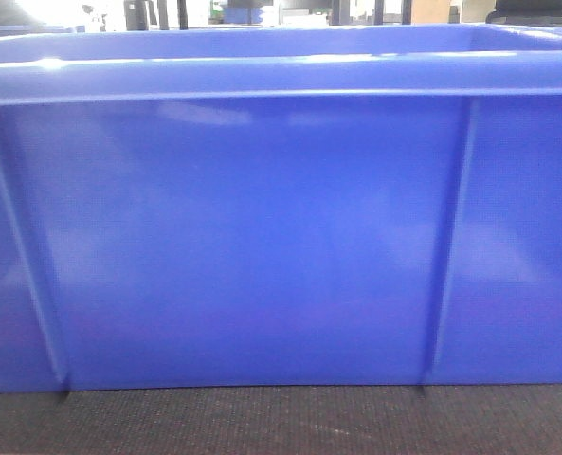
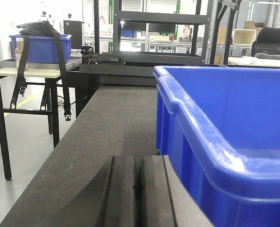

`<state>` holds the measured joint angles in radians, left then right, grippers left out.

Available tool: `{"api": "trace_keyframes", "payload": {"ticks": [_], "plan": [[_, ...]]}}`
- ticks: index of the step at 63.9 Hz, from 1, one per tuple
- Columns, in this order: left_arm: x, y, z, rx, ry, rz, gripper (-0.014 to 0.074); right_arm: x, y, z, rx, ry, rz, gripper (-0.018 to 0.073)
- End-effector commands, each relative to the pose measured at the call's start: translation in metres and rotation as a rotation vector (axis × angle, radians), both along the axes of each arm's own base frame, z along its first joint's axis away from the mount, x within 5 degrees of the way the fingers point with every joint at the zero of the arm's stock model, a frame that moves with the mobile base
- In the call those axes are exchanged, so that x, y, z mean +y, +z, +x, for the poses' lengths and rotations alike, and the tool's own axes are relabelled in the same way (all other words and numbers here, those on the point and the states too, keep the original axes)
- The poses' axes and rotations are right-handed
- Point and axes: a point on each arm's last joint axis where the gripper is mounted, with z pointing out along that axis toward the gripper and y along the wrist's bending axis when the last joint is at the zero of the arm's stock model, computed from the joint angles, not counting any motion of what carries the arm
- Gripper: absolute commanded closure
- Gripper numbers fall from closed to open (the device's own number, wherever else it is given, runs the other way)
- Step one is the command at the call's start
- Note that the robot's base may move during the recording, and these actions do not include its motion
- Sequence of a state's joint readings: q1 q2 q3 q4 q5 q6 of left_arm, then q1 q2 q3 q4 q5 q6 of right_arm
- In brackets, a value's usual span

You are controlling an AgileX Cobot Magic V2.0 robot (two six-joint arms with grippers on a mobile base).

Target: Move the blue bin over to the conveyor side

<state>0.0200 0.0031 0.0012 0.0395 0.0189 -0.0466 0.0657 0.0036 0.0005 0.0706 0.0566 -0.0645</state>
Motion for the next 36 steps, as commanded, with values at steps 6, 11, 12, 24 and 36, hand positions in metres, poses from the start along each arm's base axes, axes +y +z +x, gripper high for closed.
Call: {"api": "trace_keyframes", "payload": {"ticks": [6,11,12,24,36], "plan": [[-0.0003,0.0018,-0.0004,-0.018,-0.005,-0.002,0.0603,-0.0004,0.0019,-0.0004,-0.021,-0.005,-0.004,0.0647],[-0.0003,0.0018,-0.0004,-0.018,-0.005,-0.002,0.0603,-0.0004,0.0019,-0.0004,-0.021,-0.005,-0.004,0.0647],[-0.0003,0.0018,-0.0004,-0.018,-0.005,-0.002,0.0603,-0.0004,0.0019,-0.0004,-0.021,-0.005,-0.004,0.0647],[-0.0003,0.0018,-0.0004,-0.018,-0.005,-0.002,0.0603,-0.0004,0.0019,-0.0004,-0.021,-0.005,-0.004,0.0647],[-0.0003,0.0018,-0.0004,-0.018,-0.005,-0.002,0.0603,-0.0004,0.0019,-0.0004,-0.021,-0.005,-0.004,0.0647]]}}
